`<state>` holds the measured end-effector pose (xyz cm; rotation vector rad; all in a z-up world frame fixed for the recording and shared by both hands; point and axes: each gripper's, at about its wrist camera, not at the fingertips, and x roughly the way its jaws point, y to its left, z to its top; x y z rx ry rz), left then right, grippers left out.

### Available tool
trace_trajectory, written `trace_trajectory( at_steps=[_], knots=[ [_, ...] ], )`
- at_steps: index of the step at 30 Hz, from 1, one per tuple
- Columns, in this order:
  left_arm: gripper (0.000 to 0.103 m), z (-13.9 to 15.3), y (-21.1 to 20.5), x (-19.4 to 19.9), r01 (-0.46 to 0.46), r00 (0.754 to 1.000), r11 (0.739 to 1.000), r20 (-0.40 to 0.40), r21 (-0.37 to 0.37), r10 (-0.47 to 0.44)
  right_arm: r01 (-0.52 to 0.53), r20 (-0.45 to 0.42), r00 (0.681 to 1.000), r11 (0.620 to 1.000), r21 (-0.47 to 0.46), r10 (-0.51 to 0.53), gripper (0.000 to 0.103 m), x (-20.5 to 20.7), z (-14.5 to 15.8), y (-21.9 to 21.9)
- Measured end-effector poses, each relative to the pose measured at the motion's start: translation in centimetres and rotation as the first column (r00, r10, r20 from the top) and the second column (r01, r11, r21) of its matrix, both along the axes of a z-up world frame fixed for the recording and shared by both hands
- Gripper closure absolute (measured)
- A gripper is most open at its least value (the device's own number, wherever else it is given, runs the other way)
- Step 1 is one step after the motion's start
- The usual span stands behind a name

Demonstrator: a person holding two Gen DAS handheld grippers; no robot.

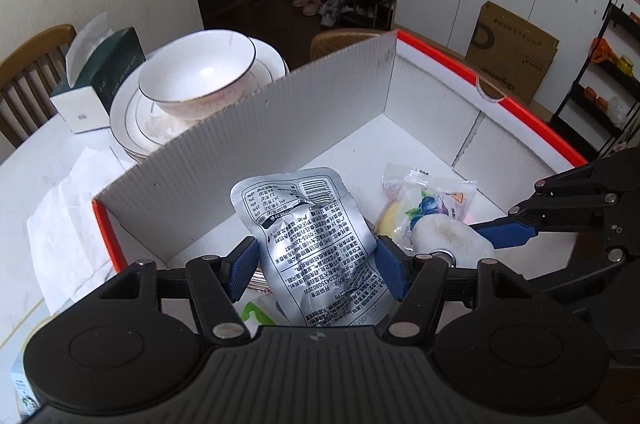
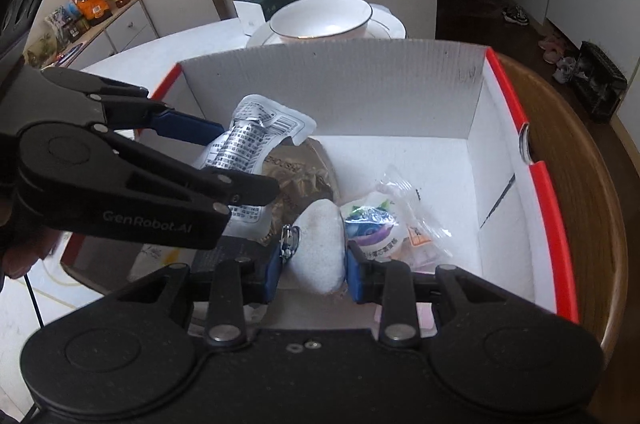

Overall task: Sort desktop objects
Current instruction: 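Open both grippers to drop the blister pack and plush toy into the box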

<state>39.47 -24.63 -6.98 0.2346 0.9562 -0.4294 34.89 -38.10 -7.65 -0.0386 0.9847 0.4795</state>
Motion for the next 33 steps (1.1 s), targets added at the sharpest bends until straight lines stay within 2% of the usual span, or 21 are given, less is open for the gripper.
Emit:
trace_trajectory(
  at_steps=[3,11,20,33],
  knots=[
    [0.039,-0.4,0.0,0.0,0.003,1.000,1.000,-0.018,-0.018,-0.003,-0.009,-0.012,1.000,1.000,-0.005,0.009,0.071,0.1,-0.3,0.3],
    [0.039,-1.6,-0.4,0.1,0.005,0.998,1.000,-0.057,-0.003,-0.005,-0.006,-0.034,0.999,1.000,-0.027,0.005,0.071,0.3,-1.3,0.3],
    [0.037,-2.2,0.1,0.4,-0.022,0.995,1.000,-0.093,-0.019,0.020,0.005,-0.032,0.999,0.999,-0.036,-0.006,0.068,0.4,-1.5,0.1],
    [0.030,-0.6,0.6,-0.5,-0.031,0.999,0.997,-0.047,-0.065,0.027,0.029,0.016,0.999,0.999,-0.018,-0.029,0.042,-0.5,0.0,-1.5]
  ],
)
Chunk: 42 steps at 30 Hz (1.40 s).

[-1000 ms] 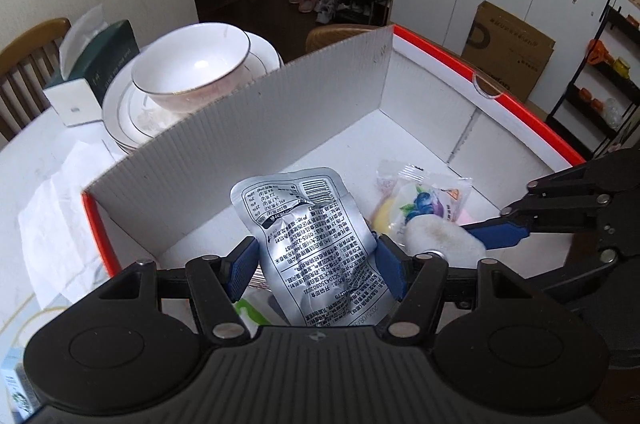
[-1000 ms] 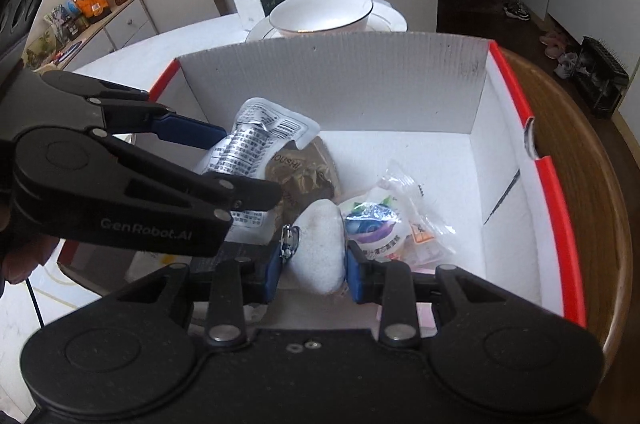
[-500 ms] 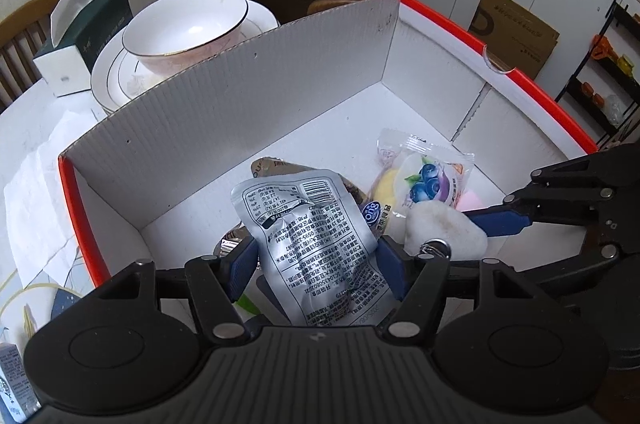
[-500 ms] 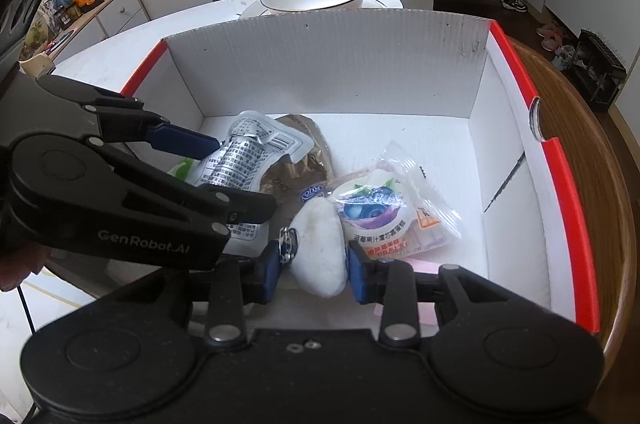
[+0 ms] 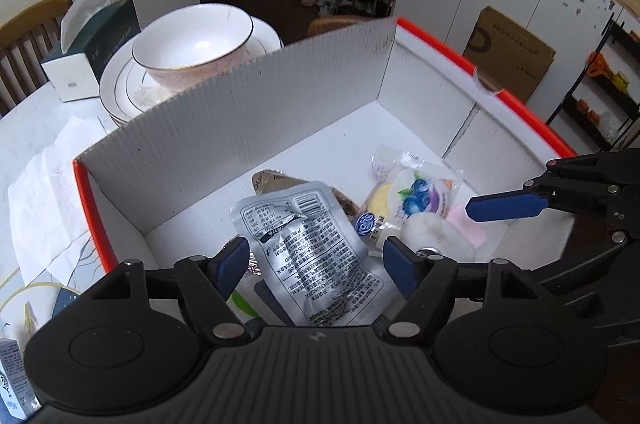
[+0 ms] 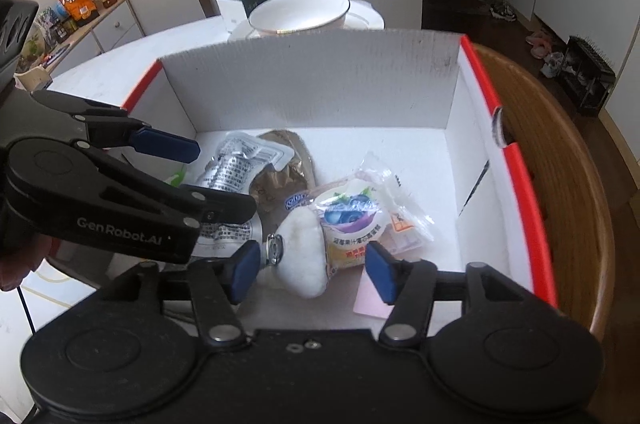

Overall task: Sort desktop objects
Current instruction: 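Open both grippers to drop the blister pack and plush toy into the box, then move both tools back over the pink clip and bead bag on the table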

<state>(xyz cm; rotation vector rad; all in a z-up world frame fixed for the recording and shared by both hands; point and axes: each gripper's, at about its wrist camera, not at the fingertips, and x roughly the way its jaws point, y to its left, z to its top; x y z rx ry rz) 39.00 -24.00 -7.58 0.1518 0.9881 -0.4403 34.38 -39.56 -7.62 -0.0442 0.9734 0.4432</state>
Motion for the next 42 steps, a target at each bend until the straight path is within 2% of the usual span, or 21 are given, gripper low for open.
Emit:
trace_trajectory(
  at_steps=[10,23,37,42],
  knots=[
    [0.030,2.7,1.8,-2.8,-0.039,0.995,0.997,0.085,-0.062,0.044,-0.004,0.070,0.998,0.999,0.040,0.001,0.039,-1.1,2.5,-0.5],
    [0.030,5.8,3.6,-7.8,-0.102,0.971,0.989,0.203,-0.108,0.123,-0.004,0.133,0.991,0.995,0.096,-0.009,0.034,-3.0,4.7,-1.3],
    [0.030,6.5,7.1,-13.3,-0.143,0.952,0.983,0.255,-0.116,0.168,0.035,0.165,0.985,0.989,0.142,-0.058,0.016,-5.9,5.8,1.0],
    [0.025,6.6,9.8,-14.9,-0.154,0.947,0.980,0.264,-0.124,0.183,0.034,0.171,0.983,0.989,0.147,-0.059,0.009,-7.2,6.3,3.2]
  ],
)
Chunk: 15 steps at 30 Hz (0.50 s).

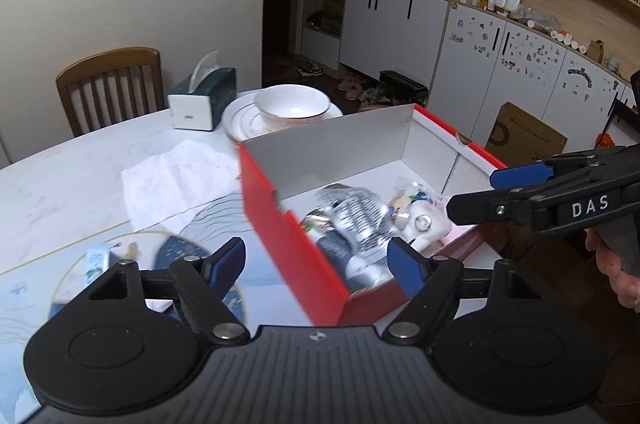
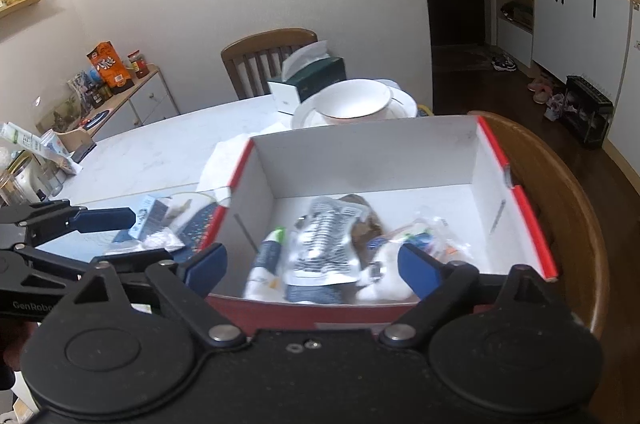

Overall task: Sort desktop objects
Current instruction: 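Move both tools back over the pink clip and bead bag on the table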

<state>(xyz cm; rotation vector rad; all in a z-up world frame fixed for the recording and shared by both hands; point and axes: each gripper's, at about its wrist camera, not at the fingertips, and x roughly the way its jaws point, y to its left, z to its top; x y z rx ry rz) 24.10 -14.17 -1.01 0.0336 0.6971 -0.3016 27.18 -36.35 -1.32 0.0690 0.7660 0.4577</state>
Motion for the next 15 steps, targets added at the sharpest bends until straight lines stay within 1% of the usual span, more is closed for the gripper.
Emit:
trace_trajectory(
  at_steps=[7,8,9,15],
  knots=[
    [0.025,-0.3,4.8,-1.7,-0.016,1.000,1.000,-0.012,-0.016,0.016,-0.024,0.021,0.999,1.000,-0.010,0.024,0.008,-1.9,0.6,4.6],
    [0.024,-0.3,5.5,-1.9,-0.018,1.000,1.000,-0.015,-0.021,0.017,-0.028,0.020,0.999,1.000,-0.010,0.028,0.008,-2.1,0.7,5.3],
    [0.020,-0.3,6.2,-2.2,-0.021,1.000,1.000,-0.017,-0.024,0.020,-0.032,0.018,0.999,0.999,-0.012,0.032,0.008,-2.2,0.7,6.1],
    [0.018,-0.8,10.4,-3.5,-0.038,0.999,0.999,-0.028,-0.023,0.037,-0.064,0.005,0.998,0.998,-0.015,0.064,0.008,-2.9,0.7,10.2]
  ],
)
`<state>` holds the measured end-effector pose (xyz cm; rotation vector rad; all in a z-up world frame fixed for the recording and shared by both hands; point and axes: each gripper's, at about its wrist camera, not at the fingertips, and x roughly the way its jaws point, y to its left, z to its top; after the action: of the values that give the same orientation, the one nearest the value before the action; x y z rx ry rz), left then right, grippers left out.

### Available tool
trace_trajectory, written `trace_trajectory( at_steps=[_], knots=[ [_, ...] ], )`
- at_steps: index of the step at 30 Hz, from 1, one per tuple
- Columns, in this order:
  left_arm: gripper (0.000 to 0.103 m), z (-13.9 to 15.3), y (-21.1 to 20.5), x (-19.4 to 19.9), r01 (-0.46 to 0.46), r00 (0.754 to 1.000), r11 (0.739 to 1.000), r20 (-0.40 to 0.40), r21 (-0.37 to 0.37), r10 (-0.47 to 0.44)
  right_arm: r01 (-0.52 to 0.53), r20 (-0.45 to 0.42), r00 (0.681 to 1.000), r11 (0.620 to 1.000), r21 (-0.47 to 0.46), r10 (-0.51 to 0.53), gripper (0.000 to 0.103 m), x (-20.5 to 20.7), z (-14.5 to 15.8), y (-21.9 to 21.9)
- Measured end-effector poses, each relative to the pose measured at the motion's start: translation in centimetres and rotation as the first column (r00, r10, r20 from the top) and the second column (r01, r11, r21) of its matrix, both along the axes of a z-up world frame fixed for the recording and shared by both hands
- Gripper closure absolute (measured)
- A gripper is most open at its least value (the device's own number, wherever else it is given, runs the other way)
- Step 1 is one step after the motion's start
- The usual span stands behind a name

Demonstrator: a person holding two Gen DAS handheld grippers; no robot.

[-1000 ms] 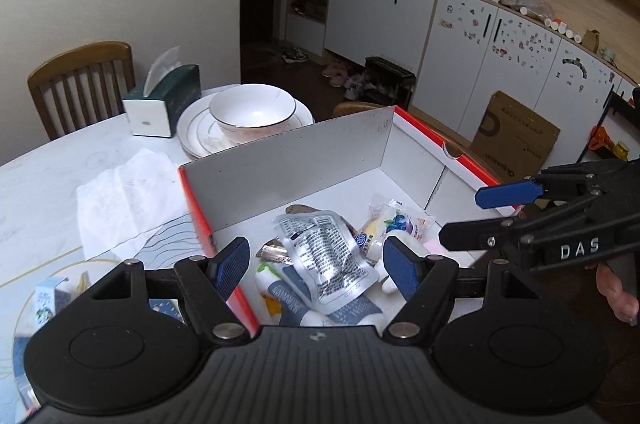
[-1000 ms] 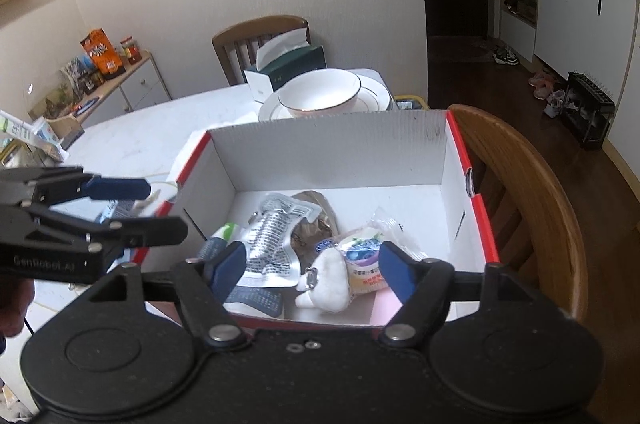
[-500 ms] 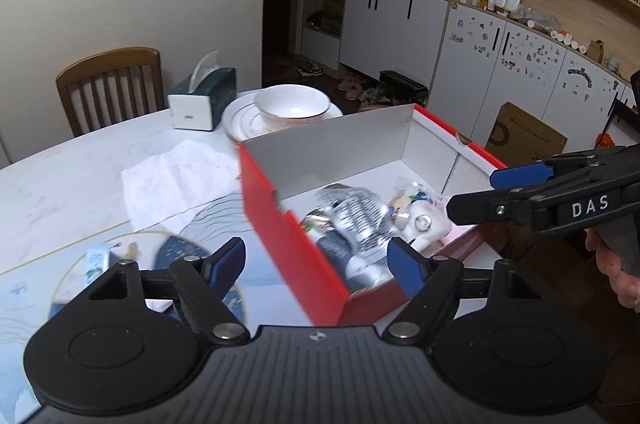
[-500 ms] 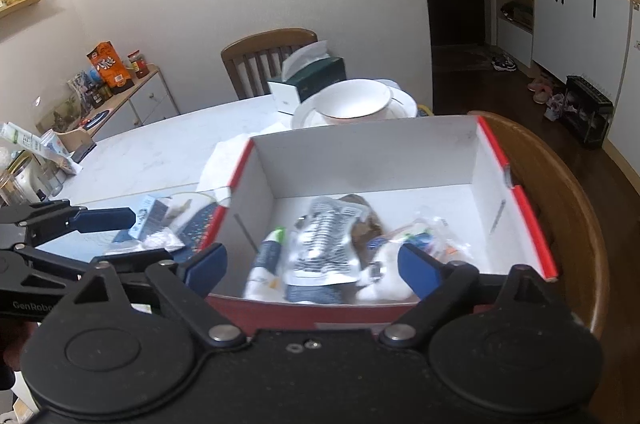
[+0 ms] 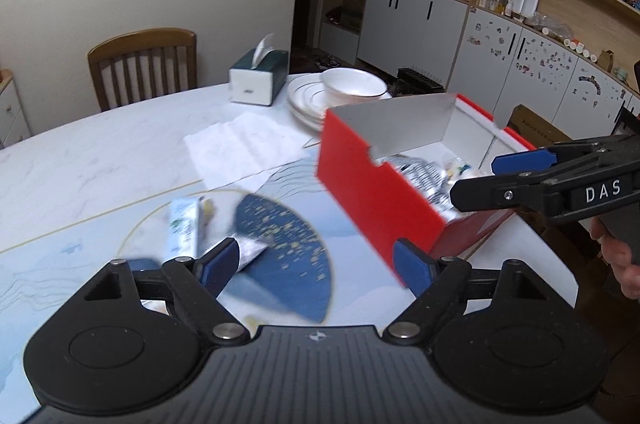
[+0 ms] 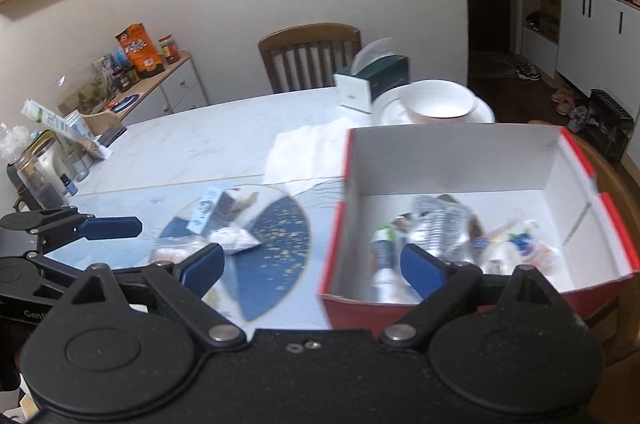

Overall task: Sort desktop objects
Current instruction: 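Move both tools back over the pink clip and bead bag on the table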

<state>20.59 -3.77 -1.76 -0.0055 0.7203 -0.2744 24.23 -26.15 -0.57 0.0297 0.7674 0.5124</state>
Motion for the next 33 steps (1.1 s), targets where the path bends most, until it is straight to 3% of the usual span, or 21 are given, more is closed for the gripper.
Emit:
trace_trajectory(
  at_steps=[3,11,27,33],
  knots=[
    [0.010,-0.3,1.9,-0.6,0.005,1.000,1.000,-0.009,0.007,-0.004,-0.021,-0.008,1.000,1.000,0.000,0.021,0.008,-0.2,0.0,2.1],
    [0.001,-1.8,6.2,-1.6,-0.008,0.999,1.000,-0.042,0.013,0.008,-0.058,-0.023,0.998,0.998,-0.027,0.057,0.008,0.3,-0.4,6.9],
    [0.000,-6.2,13.7,-0.9,-0.089,0.987,0.995,-0.134,0.040,0.093,-0.102,-0.078,0.992,0.990,-0.093,0.095,0.011,3.5,-4.6,13.6],
    [0.000,-7.6,15.1,-0.1,-0.111,0.984,0.993,-0.135,0.050,0.117,-0.116,-0.099,0.990,0.986,-0.117,0.105,0.012,4.4,-6.0,15.1]
  ],
)
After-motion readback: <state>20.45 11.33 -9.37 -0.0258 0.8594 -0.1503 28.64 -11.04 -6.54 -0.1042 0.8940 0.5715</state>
